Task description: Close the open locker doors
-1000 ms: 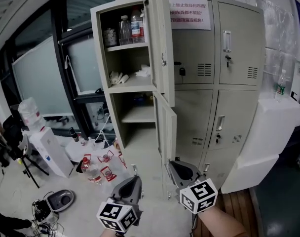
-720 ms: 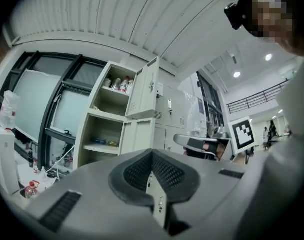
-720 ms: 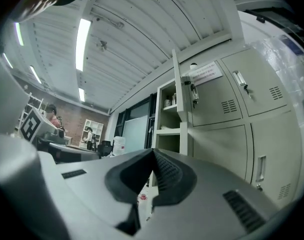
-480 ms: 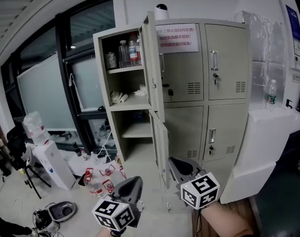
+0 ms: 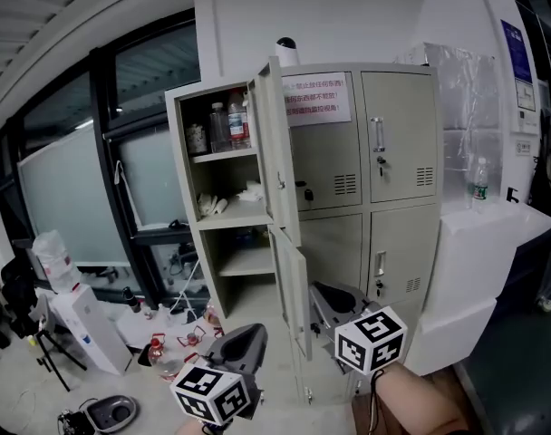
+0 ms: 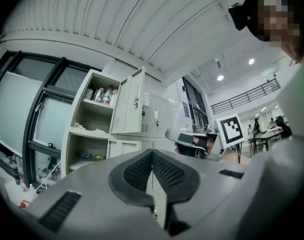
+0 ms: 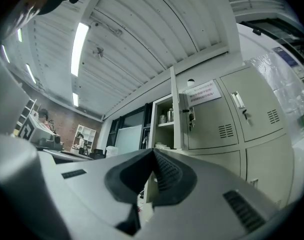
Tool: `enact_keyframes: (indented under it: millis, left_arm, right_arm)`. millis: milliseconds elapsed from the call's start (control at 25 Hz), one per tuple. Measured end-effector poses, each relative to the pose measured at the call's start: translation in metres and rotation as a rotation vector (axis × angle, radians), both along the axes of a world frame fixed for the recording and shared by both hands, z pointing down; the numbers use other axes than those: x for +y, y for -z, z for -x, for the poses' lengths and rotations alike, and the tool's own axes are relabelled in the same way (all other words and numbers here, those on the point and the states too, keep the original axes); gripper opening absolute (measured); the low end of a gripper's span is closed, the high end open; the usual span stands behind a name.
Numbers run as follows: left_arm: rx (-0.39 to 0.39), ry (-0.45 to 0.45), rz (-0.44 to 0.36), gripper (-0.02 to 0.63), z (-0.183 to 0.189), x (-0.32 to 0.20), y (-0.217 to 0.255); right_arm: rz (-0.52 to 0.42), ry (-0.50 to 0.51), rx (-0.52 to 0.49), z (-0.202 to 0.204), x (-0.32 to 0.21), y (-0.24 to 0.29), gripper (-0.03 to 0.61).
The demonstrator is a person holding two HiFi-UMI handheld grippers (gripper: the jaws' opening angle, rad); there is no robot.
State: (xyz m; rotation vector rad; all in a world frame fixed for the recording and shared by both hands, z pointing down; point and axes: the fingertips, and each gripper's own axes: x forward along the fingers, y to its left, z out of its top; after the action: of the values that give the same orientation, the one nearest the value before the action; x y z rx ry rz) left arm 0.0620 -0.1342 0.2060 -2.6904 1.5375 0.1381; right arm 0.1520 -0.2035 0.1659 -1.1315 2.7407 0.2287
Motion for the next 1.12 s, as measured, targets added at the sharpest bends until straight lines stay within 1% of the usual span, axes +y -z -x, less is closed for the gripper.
enact_keyframes:
  millis: [200,320,560,720,880,1120]
  left_arm:
    - [-0.039,-0.047,-0.026,0.003,0.006,-0.004,0.023]
    - [-0.045,-0.078,-0.033,0.003,0.007,-0.008,0.034]
    - [-0.042,-0.124,-0.024,0.003,-0.001,-0.018,0.044]
    - [-0.013,-0.117,0.003,0.003,0.003,-0.03,0.049]
    - [0.034,-0.101,0.041,0.003,0.007,-0.037,0.05]
    - [0.031,-0.05,0.037,0.003,-0.002,-0.042,0.051]
  right_arm:
    - [0.002,-0.036,0.013,0.004,-0.005,0.021,0.002]
    - [-0.012,-0.067,0.03,0.009,-0.009,0.033,0.002]
    - [0.043,-0.078,0.003,0.012,-0.02,0.05,0.002]
    - [0.07,-0.058,-0.026,0.011,-0.027,0.059,0.005]
    - [0.091,-0.038,-0.023,0.007,-0.032,0.06,0.012]
    - [0.105,-0.008,-0.015,-0.002,-0.044,0.058,0.035]
